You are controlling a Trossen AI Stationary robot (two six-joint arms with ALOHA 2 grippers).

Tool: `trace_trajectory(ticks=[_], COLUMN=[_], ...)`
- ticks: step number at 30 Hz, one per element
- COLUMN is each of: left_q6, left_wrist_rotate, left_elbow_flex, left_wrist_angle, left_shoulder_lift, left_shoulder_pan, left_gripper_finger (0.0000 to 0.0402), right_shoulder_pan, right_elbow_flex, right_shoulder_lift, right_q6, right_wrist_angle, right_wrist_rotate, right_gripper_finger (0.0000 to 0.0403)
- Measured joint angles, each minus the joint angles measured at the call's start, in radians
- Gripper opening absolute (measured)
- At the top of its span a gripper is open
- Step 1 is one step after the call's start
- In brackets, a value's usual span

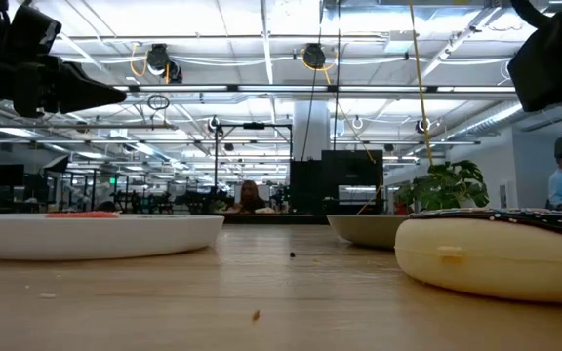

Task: Pick & Place donuts
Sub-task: Put the large blue donut on the gray plate

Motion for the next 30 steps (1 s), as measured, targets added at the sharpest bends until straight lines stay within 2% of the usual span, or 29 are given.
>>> trace_trajectory(ticks=[3,5,10,19,30], left_q6=[0.0,0.0,-0.001,-0.001,-0.002], left_wrist_rotate=[0.0,0.0,0.0,-0.001,-0.002], left_elbow_flex=[0.0,0.0,0.0,0.0,0.0], left_wrist_angle=[0.0,0.0,0.0,0.0,0.0], left_shoulder_lift=[0.0,0.0,0.0,0.0,0.0], left_shoulder_pan=[0.0,0.0,0.0,0.0,0.0], left_gripper_finger=[0.0037,0.0037,0.0037,0.0037,0.0037], right_shoulder_pan=[-0.003,-0.006,-0.02,-0.037,-0.046], right_elbow_flex=[-0.003,-0.004,-0.005,0.001,0.152], right_shoulder_lift=[-0.022,-0.04,-0.113,-0.28,-0.285], right_q6=[-0.016,-0.019,-0.001,0.003,-0.072], right_wrist_angle=[-0.012,-0.024,-0.021,0.003,-0.068], right_wrist_rotate=[-0.021,-0.027,-0.036,-0.018,0.047], right_gripper_finger=[0.0031,0.0012,0.0021,0.0007,0.0006])
